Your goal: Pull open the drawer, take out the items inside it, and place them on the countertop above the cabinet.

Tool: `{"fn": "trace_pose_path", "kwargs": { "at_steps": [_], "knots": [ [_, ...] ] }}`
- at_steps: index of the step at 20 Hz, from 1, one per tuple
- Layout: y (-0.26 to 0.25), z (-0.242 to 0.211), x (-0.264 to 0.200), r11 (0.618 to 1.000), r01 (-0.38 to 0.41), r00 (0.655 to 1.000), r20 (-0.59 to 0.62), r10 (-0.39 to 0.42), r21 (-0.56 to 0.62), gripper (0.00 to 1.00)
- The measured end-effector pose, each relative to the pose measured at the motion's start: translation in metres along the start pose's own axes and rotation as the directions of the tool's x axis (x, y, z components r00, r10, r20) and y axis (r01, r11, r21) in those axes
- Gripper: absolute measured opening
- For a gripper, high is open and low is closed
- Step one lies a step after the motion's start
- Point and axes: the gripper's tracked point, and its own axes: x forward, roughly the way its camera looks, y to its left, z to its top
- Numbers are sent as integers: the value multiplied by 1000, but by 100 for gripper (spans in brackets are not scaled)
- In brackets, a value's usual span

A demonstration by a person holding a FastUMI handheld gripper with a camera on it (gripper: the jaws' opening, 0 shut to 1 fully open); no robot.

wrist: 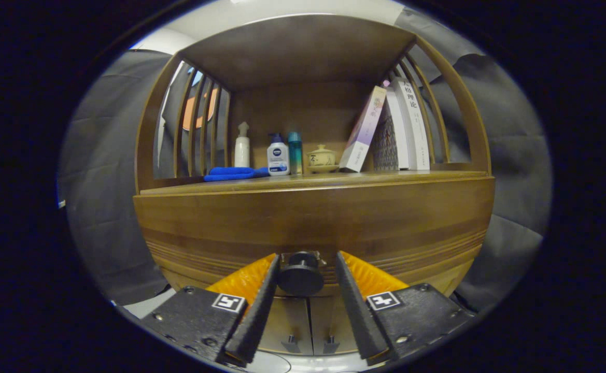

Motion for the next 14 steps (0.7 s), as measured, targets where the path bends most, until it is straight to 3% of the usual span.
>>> {"fn": "trace_pose_path", "kwargs": {
  "at_steps": [6, 14],
  "knots": [
    [0, -5, 3, 1000, 16, 1000, -20, -15, 6, 46],
    [-1, -9, -16, 1000, 20, 999, -30, -20, 9, 39]
  ]
}}
